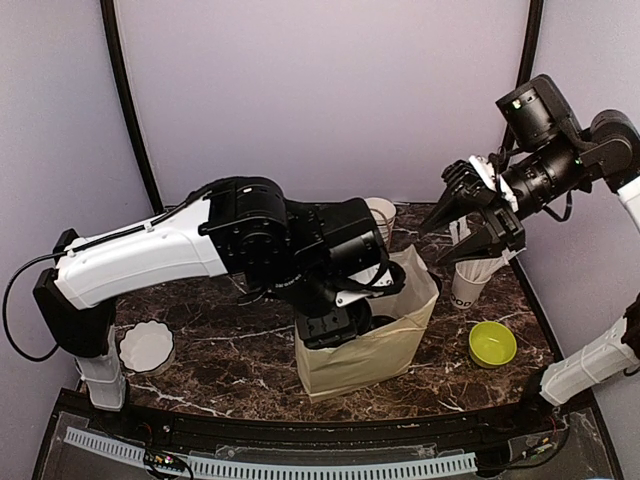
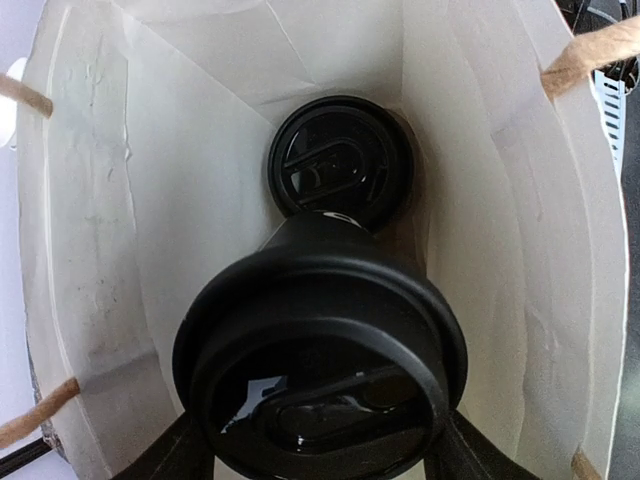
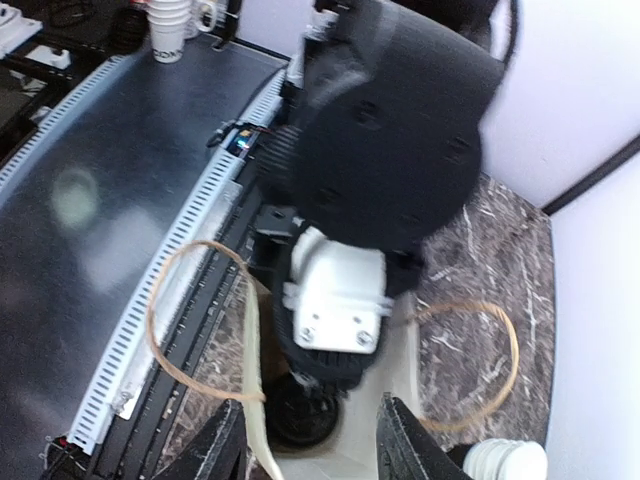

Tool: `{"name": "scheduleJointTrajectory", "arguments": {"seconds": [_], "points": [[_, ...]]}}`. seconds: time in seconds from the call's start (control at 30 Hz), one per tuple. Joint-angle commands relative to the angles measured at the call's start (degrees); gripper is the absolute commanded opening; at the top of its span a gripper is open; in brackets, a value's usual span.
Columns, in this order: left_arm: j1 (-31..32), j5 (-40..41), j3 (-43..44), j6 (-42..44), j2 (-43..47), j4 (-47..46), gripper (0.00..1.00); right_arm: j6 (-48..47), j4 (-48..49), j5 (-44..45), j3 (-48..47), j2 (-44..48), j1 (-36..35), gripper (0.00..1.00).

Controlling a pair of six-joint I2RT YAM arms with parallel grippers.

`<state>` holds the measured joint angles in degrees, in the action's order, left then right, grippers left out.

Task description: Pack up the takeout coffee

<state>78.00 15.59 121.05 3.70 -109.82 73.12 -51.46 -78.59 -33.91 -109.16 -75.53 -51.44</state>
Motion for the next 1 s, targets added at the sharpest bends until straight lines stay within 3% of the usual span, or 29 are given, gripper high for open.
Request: {"name": "scheduleJointTrajectory", "arguments": {"seconds": [0.0, 0.17, 0.27, 0.33, 0.43, 0.63, 0.8, 0.97], "points": [[1.4, 1.2, 0.4, -0.7, 0.1, 3.9, 0.51, -0.8, 2.4, 4.1, -0.5, -1.1, 5.5, 0.45], [2.6, 2.5, -0.3, -1.2, 0.4, 4.4, 0.51, 1.6, 10.9, 0.0, 3.0, -5.3, 15.9, 0.45], [3.0, 2.0, -0.5, -1.6, 0.8, 4.6, 0.51, 2.0, 11.8, -7.1, 2.0, -9.8, 21.8, 0.52], [3.1, 1.9, -0.7, -1.7, 1.0, 4.6, 0.51, -1.7, 6.0, -9.8, 0.0, -13.0, 22.0, 0.60], [3.2, 2.0, -0.4, -1.3, 0.8, 4.3, 0.51, -3.4, -2.6, -13.6, -4.1, -17.1, 20.5, 0.64], [3.2, 2.0, -0.2, -1.0, 0.5, 4.1, 0.51, -0.3, -1.8, -13.6, -0.3, -14.1, 19.9, 0.64], [3.2, 2.4, -0.2, -1.2, 0.4, 4.1, 0.51, -0.8, -2.6, -19.1, 1.3, -8.9, 19.7, 0.64], [3.2, 2.6, 0.0, -0.9, 0.2, 4.2, 0.51, 5.9, 0.8, -22.1, 2.4, -9.1, 17.5, 0.66]]}}
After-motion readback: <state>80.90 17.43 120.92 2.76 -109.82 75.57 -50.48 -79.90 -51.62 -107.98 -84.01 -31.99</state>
